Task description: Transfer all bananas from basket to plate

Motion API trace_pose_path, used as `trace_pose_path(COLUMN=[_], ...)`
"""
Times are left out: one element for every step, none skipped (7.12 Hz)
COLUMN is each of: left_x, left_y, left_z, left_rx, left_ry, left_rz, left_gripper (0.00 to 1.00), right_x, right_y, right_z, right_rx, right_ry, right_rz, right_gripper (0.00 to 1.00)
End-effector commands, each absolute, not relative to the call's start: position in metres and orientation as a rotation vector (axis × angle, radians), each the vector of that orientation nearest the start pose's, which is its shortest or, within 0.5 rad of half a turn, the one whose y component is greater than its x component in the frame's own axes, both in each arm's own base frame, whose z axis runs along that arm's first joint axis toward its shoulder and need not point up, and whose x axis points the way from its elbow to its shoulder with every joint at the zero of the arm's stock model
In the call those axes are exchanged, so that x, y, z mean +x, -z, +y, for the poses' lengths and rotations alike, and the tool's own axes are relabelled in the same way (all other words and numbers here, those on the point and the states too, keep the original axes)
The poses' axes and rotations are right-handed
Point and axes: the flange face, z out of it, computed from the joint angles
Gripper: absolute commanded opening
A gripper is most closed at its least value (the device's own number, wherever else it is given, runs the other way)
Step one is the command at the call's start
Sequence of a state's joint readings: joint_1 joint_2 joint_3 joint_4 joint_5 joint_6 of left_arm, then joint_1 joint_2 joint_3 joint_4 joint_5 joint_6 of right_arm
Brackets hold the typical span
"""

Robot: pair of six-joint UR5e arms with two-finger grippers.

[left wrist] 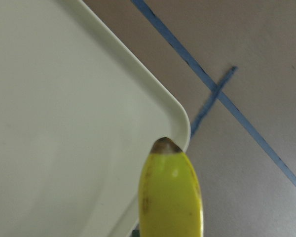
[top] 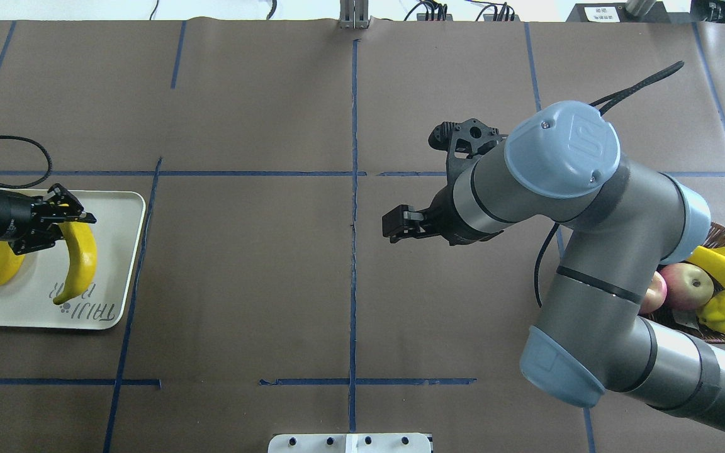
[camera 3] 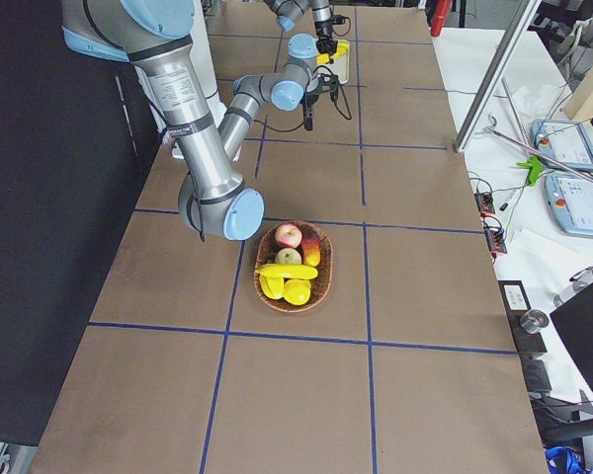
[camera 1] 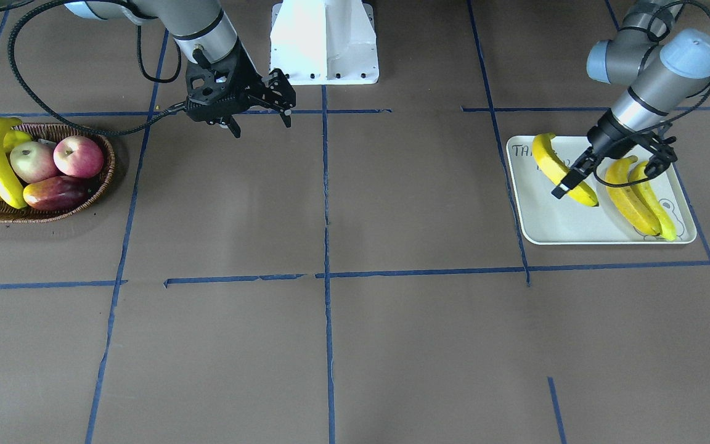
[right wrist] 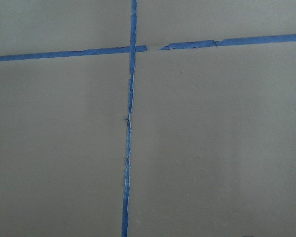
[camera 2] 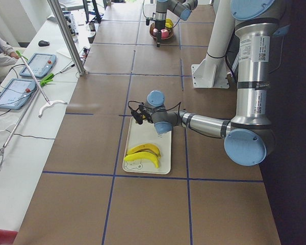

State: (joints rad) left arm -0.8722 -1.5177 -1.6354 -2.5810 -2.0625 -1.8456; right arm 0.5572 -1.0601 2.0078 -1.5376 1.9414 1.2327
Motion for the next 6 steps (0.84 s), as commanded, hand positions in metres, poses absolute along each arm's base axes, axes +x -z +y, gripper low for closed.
trace_pose_path(left_x=[0.223, 0.221, 0.217, 0.204, 0.190, 0.162], left_y=[-0.602, -0.608, -0.608, -0.613, -0.612, -0.605], left_z=[-0.451, -0.452, -0.453, -0.452, -0.453, -0.461], left_rx=[-0.074, -0.073, -0.052, -0.009, -0.012, -0.033], left_ry=[0.763, 0.769, 0.747, 0.677, 0.675, 0.698], left_rz=[1.022, 1.013, 1.013, 1.005, 1.015, 1.054], left_gripper=[0.06, 0.17, 0.63, 0.99, 1.00, 1.00], right_x=[-0.438, -0.436, -0.436, -0.436, -0.435, -0.431], right_y=[-0.182, -0.181, -0.181, -0.179, -0.179, -0.177], right_z=[-0.377, -0.377, -0.377, -0.376, -0.376, -0.374], right_rx=[0.134, 0.136, 0.135, 0.137, 0.137, 0.139], right_ry=[-0.015, -0.014, -0.016, -0.014, -0.015, -0.012], right_rz=[-1.011, -1.015, -1.015, -1.018, -1.019, -1.025], right_gripper=[1.00, 1.00, 1.00, 1.00, 1.00, 1.00])
